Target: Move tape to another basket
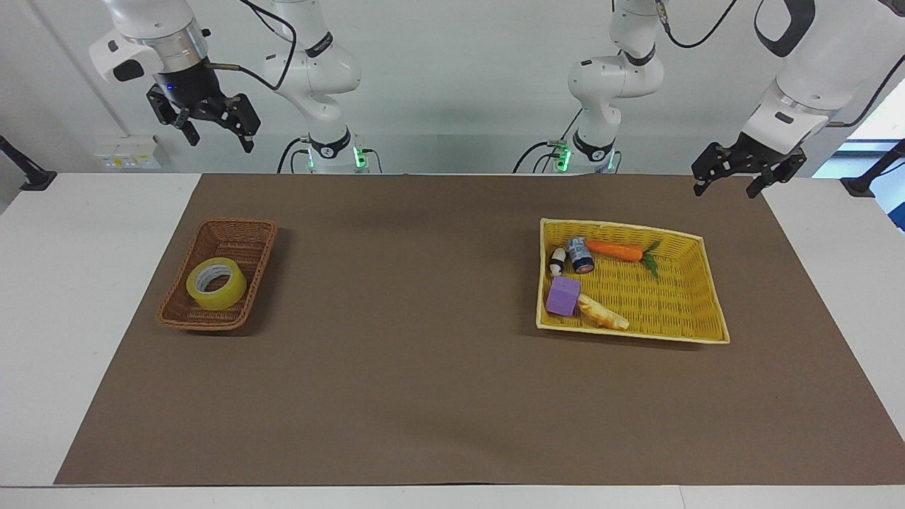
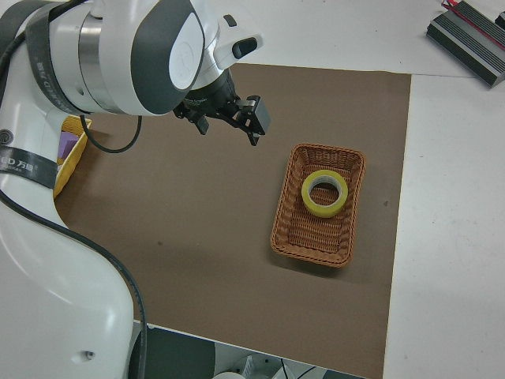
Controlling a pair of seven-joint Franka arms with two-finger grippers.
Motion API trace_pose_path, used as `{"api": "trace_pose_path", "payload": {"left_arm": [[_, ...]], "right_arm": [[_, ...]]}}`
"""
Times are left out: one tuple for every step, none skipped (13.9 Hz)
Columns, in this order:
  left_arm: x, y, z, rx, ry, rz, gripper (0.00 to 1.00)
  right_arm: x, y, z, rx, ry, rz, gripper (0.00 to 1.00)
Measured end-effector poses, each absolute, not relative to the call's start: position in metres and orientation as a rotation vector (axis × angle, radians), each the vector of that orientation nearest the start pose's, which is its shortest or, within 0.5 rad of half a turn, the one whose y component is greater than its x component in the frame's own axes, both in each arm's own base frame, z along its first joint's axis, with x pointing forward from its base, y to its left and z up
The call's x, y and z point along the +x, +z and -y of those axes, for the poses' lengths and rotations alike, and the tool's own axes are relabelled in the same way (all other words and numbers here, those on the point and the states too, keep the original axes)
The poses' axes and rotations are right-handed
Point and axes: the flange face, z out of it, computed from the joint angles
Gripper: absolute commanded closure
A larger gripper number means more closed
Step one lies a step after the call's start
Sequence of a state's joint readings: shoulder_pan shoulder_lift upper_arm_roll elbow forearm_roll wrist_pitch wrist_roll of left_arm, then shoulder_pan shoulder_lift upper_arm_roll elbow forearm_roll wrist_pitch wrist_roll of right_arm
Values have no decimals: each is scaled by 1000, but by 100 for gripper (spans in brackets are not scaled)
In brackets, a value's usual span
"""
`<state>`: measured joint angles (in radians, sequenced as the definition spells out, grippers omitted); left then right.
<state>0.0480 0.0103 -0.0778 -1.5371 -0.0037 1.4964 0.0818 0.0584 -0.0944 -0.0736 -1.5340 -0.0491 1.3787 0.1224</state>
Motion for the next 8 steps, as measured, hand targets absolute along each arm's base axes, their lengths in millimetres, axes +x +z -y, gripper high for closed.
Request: {"api": "trace_pose_path", "payload": {"left_arm": [[550,628,17,-3141,80,-176,0],[550,628,17,-3142,80,-176,0],[550,628,17,-3142,80,-176,0],[550,628,17,-3142,80,-176,0],[550,628,17,-3142,80,-176,0],[550,628,17,-3142,80,-176,0],[550,628,17,-3142,80,-176,0],[550,628,17,-3142,80,-176,0]], "right_arm": [[504,676,17,-3176,91,-234,0],[505,679,19,-3176,80,-240,0],[508,682,21,-3176,67,-245,0],[510,684,22,-3176,59,-245,0],[512,684,21,-3177,56,-241,0],[513,684,19,-3178,56,-235,0],[513,684,18,-3178,57,-232,0],[513,684,18,-3175,57,-232,0]]}}
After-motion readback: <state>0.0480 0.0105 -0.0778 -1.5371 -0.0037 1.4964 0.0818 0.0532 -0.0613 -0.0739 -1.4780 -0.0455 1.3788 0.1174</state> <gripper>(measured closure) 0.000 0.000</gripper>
